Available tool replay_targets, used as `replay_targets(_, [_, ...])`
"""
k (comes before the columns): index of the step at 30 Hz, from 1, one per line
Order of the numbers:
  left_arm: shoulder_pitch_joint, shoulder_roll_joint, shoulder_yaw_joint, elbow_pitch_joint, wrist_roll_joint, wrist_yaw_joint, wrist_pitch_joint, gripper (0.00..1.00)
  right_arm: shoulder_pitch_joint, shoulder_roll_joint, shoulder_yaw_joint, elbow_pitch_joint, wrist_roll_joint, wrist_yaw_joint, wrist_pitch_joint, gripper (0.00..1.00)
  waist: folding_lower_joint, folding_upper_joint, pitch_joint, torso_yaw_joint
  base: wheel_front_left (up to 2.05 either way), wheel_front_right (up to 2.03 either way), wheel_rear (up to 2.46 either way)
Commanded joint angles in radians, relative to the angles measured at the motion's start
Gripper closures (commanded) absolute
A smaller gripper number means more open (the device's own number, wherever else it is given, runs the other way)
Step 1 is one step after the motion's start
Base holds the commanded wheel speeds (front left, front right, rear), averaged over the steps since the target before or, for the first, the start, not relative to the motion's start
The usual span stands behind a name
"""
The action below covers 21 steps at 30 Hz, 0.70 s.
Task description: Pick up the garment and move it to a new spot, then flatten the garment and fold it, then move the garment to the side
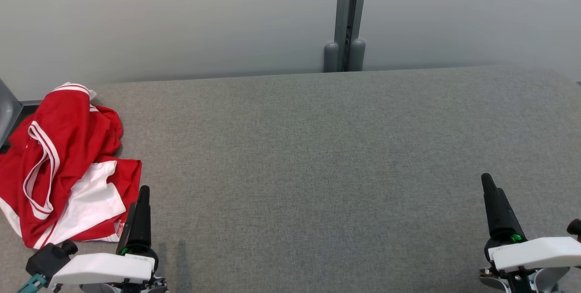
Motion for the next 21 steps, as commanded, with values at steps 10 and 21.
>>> replay_targets(10, [0.005,0.009,-0.002,-0.025,0.15,0.006,-0.042,0.0,0.002,-0.011,0.013,-0.041,-0.188,0.002,-0.046,0.0,0.0,0.0,-0.001,0.0,0.0,0.0,0.0])
replay_targets(21, [0.019,0.01,-0.014,-0.035,0.268,0.012,-0.075,0.0,0.013,-0.013,0.023,-0.055,-0.332,0.002,-0.078,0.0,0.0,0.0,0.0,-0.001,0.0,0.0,0.0])
